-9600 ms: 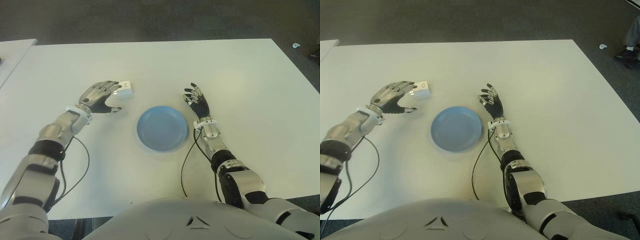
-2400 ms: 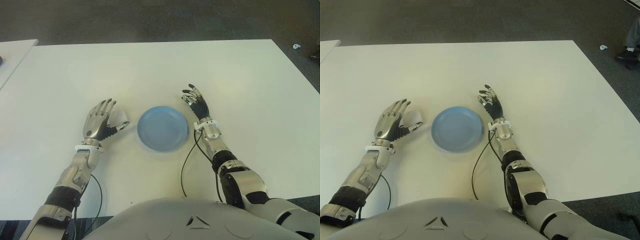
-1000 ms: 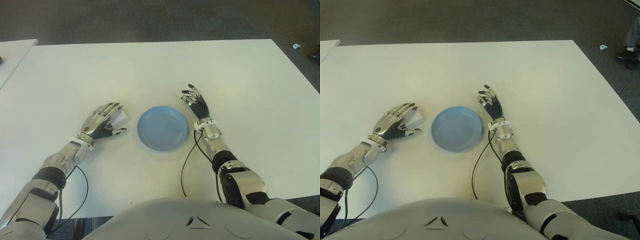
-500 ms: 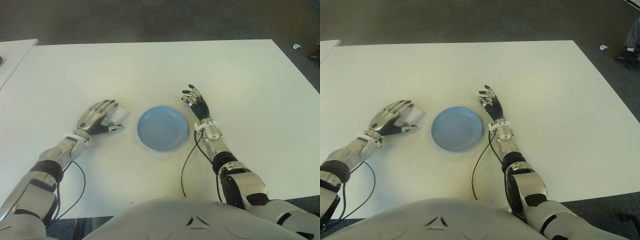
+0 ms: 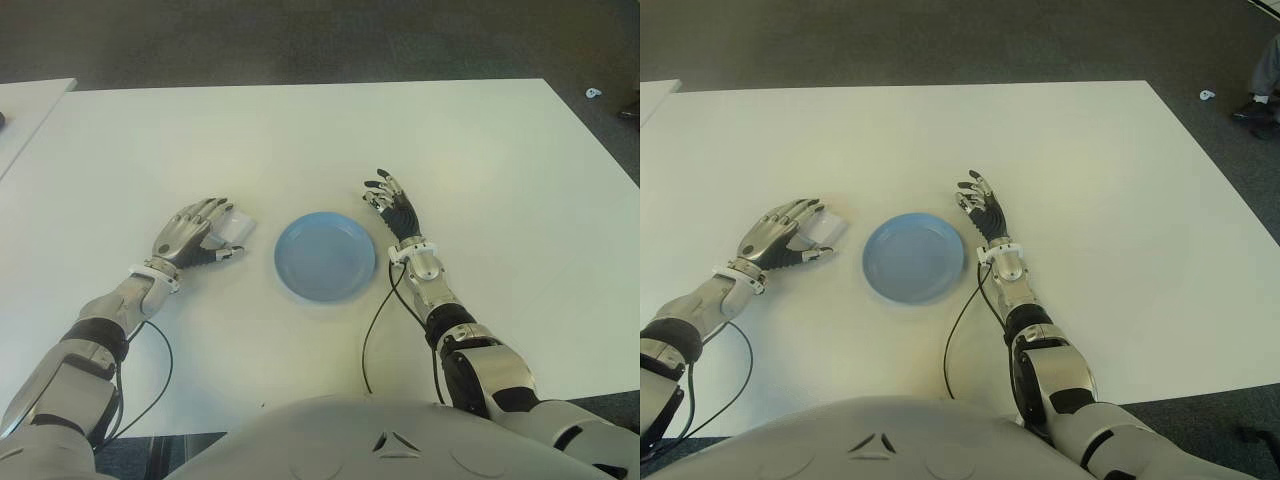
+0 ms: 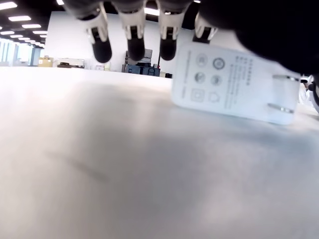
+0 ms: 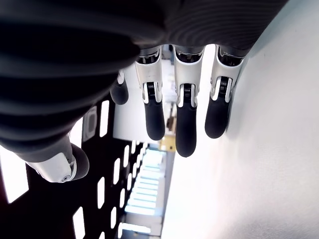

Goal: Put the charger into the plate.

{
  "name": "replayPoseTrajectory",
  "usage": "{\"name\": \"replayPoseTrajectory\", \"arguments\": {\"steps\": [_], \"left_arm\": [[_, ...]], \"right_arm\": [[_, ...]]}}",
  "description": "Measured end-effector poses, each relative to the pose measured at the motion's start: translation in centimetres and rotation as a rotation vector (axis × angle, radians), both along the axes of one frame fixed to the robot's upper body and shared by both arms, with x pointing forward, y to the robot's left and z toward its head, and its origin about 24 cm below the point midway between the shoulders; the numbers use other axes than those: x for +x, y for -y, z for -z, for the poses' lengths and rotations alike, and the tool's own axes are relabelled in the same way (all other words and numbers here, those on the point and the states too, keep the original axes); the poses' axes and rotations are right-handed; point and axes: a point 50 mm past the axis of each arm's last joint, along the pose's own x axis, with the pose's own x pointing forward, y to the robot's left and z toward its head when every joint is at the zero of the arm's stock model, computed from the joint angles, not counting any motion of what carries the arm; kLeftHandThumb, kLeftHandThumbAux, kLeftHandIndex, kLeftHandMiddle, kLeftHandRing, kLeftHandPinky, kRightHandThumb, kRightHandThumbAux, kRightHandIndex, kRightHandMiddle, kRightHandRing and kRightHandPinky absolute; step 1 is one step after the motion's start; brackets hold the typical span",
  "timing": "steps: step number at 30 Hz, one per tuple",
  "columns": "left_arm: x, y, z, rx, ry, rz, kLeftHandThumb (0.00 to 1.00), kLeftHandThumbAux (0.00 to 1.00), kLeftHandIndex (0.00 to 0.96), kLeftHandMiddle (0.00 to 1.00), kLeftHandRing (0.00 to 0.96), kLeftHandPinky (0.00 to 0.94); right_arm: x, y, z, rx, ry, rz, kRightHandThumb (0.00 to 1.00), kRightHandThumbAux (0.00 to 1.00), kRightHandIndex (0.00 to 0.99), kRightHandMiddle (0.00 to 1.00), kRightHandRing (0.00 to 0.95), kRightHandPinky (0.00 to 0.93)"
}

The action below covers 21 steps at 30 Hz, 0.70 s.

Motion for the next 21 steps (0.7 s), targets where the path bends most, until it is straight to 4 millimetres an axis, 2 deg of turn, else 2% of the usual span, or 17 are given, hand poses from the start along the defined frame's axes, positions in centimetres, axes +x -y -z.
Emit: {"name": "replayPoseTrajectory", "arguments": {"steps": [21], "left_arm": [[0.21, 0.18, 0.37, -0.088, -0.029, -0.092, 0.169, 0.209, 0.0, 0.0, 0.0, 0.0]], "right_arm": [[-0.03, 0.01, 0.0, -0.001, 0.001, 0.0, 0.087, 0.508, 0.0, 0.252, 0.33, 0.306]]}}
